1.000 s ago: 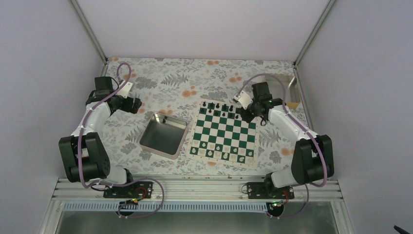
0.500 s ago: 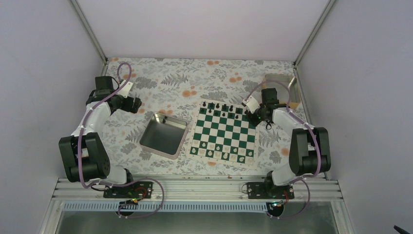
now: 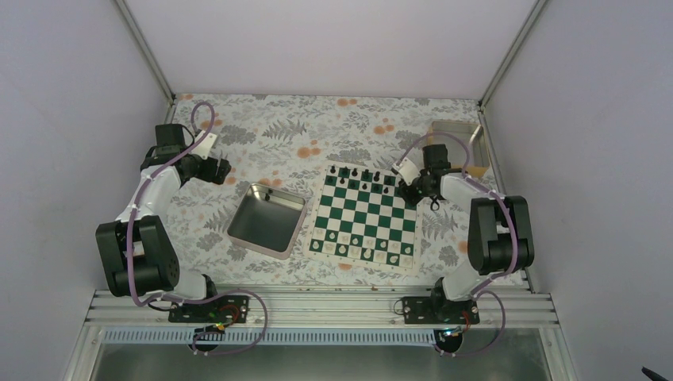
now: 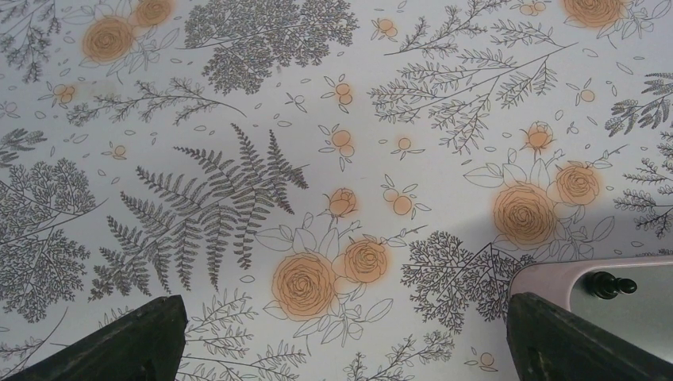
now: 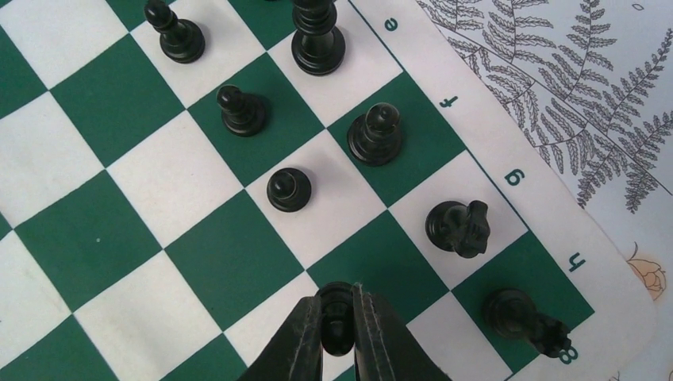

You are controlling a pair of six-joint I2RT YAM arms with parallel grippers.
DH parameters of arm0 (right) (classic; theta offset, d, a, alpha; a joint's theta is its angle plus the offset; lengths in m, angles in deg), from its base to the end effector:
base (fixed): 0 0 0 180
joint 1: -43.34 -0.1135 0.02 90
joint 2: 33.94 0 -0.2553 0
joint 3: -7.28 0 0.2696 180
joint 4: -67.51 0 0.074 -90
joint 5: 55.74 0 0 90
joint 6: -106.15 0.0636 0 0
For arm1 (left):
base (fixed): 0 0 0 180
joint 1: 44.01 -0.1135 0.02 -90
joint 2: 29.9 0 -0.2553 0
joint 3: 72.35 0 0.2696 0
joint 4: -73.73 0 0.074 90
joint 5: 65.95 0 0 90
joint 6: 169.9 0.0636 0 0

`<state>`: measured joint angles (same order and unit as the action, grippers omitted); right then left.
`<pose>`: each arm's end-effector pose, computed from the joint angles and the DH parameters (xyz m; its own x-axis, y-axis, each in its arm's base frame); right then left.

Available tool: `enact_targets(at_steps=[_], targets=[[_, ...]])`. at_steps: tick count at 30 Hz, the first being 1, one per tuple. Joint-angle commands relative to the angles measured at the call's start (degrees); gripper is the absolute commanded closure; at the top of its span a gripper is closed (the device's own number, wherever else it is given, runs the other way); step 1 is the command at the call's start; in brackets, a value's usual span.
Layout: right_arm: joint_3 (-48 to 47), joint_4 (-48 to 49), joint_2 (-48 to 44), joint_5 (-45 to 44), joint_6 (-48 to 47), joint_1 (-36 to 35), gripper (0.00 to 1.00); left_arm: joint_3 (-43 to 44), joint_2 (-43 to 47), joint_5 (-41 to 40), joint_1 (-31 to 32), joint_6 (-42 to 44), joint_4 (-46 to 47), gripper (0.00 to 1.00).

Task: Set up the chess pieces on the board
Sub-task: Place the chess piece on the chessboard.

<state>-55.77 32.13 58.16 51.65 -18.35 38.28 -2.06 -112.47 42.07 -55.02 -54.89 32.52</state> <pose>0.3202 0.0474 0.1162 -0.6201 -0.5975 -0.5084 -0.6842 0.7290 -0.0223 0.3281 0.0438 0.2012 -0.7154 0.2704 -0.6443 0.3327 0.9427 0.0262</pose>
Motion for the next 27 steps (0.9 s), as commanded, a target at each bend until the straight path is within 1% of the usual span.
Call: enact_targets(at_steps=[1, 16, 18, 27], targets=[[-1.5, 1.6, 1.2, 1.0, -1.0, 0.8, 0.87, 1.4, -0.2, 0.1, 0.4, 0.3, -0.1, 0.0], [-3.3, 1.3, 2.8, 0.7, -1.5, 1.2, 0.86, 1.1, -0.2, 0.1, 0.5, 0.4, -0.1, 0.0], [-3.6, 1.2, 4.8, 0.8, -1.5, 1.2, 0.86, 1.0, -0.3, 0.0, 0.6, 0.4, -0.1, 0.0], [-4.1, 0.8, 6.2, 0.4, -1.8, 1.3, 0.84, 0.6, -0.3, 0.0, 0.6, 0.5, -0.1, 0.0]])
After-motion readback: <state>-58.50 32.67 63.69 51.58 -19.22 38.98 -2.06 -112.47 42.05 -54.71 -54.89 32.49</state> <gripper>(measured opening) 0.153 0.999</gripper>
